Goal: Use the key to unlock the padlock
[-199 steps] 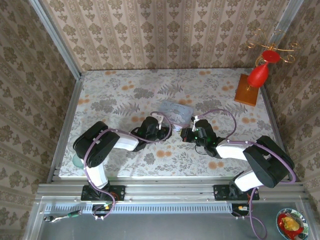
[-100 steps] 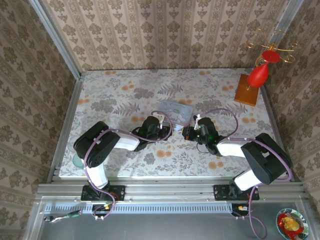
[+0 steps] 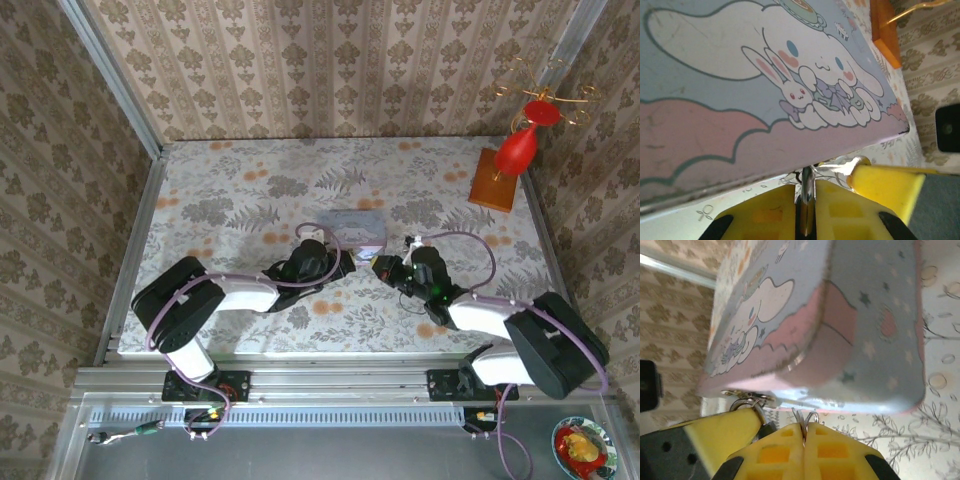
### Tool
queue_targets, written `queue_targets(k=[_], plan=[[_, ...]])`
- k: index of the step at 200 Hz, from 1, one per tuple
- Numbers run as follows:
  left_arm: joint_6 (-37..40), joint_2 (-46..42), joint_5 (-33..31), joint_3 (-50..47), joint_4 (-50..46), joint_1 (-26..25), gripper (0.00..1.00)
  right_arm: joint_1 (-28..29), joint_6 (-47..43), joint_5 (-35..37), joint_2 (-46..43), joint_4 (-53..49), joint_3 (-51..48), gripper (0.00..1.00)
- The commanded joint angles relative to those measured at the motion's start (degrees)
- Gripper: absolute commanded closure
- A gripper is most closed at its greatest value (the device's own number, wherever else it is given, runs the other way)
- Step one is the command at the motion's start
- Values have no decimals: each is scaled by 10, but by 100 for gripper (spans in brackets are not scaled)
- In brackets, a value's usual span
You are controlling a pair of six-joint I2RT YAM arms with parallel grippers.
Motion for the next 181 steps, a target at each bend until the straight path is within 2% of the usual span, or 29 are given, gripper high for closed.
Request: queue_targets(k=[1,44,57,84,128,151,181], plan=[[-89,-1,-40,8,48,-1,100,22,99,75,-64,-2,-28,100],[-156,24,-59,21,83,-13,100,86,156,186,-176,-44,-69,100],[-178,29,-61,27,96,-20,100,92,179,188,-187,-48,-74,100],[-192,14,-113,27,89,-42,100,99,230,205,-197,-48,-85,100],[-217,27,-124,30,126,-53,100,112,292,197,-193,-65,-80,100],[-226,29,-142,31,142,-64,100,141,326,222,-182,-44,-85,100],[-232,16,-168,25,130,-73,100,148,352,254,-190,-38,-99,100]])
